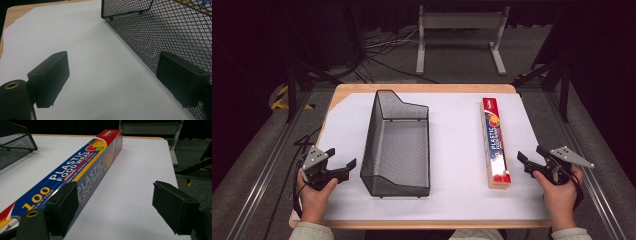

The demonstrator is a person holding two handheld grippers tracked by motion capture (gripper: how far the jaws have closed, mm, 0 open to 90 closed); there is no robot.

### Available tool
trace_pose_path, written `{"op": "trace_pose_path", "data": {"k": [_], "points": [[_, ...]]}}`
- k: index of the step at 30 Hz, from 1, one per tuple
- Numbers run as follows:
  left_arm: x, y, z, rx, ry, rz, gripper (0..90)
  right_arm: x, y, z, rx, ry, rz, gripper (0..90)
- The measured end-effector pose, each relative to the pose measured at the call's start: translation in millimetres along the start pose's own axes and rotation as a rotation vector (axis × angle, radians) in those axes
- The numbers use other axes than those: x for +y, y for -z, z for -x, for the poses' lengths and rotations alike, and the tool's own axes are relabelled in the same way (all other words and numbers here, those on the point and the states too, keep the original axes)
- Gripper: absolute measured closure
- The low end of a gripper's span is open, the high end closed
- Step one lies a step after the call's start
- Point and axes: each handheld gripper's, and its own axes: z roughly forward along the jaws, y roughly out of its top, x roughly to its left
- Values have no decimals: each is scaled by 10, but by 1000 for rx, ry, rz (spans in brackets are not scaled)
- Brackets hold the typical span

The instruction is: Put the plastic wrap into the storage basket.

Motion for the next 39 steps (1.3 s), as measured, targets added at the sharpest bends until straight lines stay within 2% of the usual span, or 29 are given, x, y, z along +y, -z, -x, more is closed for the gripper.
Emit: {"op": "trace_pose_path", "data": {"k": [4, 10, 13, 15, 18, 23, 31, 35, 39], "points": [[1, -6, 6, 2, 0, -4, 123, 33, 9, -15, 11, -6, -26, 275], [-4, 6, -2, 14, 4, 1, 121, 108, 28, 3, -4, -23, -18, 324], [-17, 12, -11, 18, 12, -1, 120, 150, -11, -4, 36, -19, -24, 360], [-20, 17, -17, 23, 16, 5, 120, 184, -51, -33, 58, -18, -43, 358], [-24, 23, -13, 28, 19, 5, 119, 276, -105, -72, 89, -26, -82, 309], [-32, 26, -19, 33, 20, -1, 118, 517, -167, -132, 100, -43, -116, 279], [-41, 27, -25, 38, 15, -5, 116, 873, -347, -272, 129, 13, -175, 227], [-45, 24, -29, 41, 14, -8, 116, 978, -474, -368, 164, 3, -230, 213], [-47, 22, -28, 43, 19, -7, 116, 1041, -573, -439, 166, -6, -254, 213]]}}
